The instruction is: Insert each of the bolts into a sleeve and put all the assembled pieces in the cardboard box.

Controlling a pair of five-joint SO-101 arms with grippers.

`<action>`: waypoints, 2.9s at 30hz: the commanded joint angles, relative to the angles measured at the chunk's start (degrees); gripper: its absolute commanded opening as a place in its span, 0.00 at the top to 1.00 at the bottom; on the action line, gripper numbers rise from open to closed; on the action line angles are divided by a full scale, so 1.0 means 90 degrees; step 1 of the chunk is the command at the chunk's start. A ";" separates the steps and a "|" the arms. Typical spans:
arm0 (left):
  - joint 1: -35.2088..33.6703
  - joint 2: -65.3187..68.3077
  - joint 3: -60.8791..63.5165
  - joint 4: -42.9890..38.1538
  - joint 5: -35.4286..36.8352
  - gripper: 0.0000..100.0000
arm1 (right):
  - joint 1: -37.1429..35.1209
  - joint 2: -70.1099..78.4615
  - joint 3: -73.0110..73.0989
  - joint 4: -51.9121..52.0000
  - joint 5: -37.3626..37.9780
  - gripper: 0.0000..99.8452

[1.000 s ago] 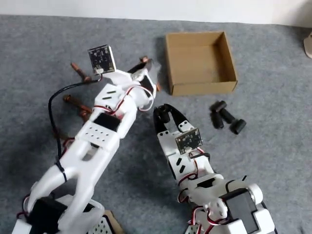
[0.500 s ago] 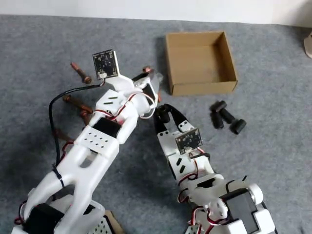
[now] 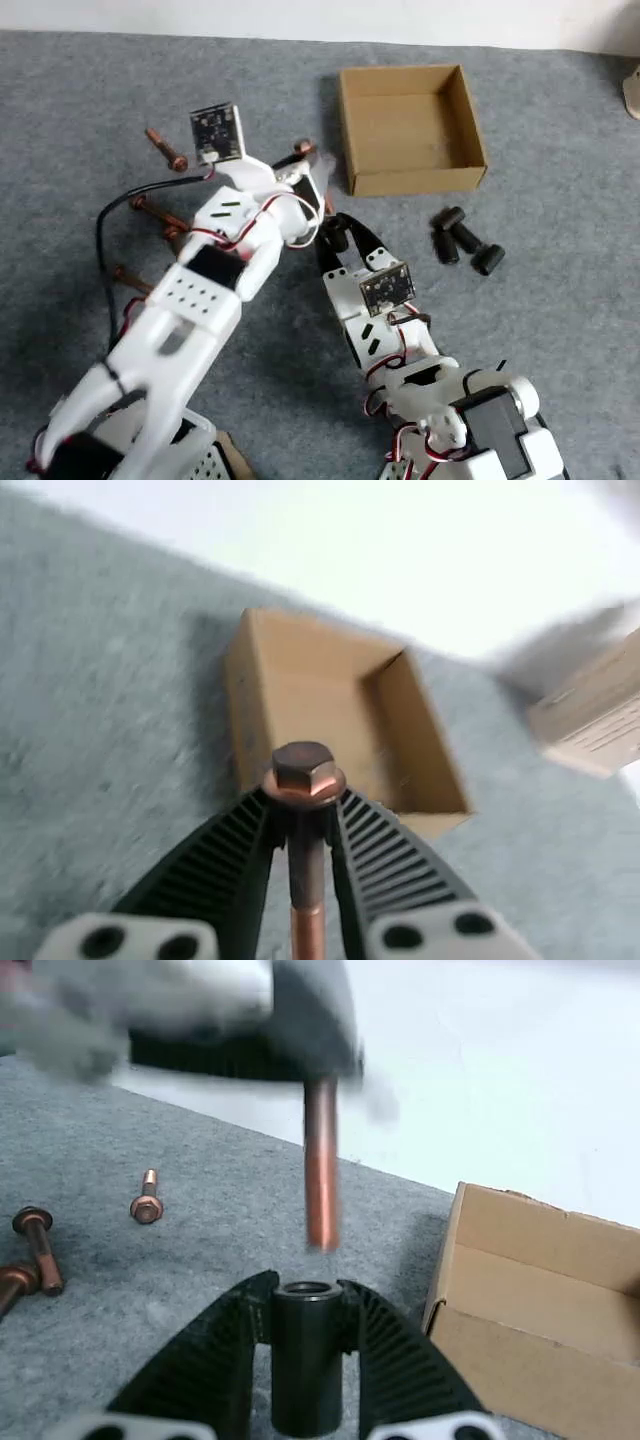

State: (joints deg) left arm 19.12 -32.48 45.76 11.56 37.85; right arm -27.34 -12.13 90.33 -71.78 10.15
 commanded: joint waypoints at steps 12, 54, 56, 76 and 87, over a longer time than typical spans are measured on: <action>0.0220 -0.0376 -0.0073 0.0391 0.0000 0.99 | -0.0005 -0.0239 -0.0044 0.0044 0.0088 1.00; 0.1265 0.0523 0.1148 0.0596 -0.2198 0.97 | 0.0923 -0.0249 -0.0054 0.0024 0.0039 1.00; 0.1304 0.0552 0.1148 0.0596 -0.2178 0.89 | 0.0923 -0.0249 -0.0054 0.0034 0.0039 1.00; 0.0855 0.0523 -0.0630 0.3917 -0.1221 0.64 | 0.1646 -0.0259 -0.0904 0.1587 -0.1221 1.00; -0.0464 0.0581 -0.0669 0.4122 -0.1241 0.66 | 0.1665 -0.0317 -0.1070 0.2427 -0.1250 1.00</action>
State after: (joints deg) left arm 18.51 -27.38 42.24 48.13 26.15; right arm -13.27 -11.96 85.58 -53.67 -0.48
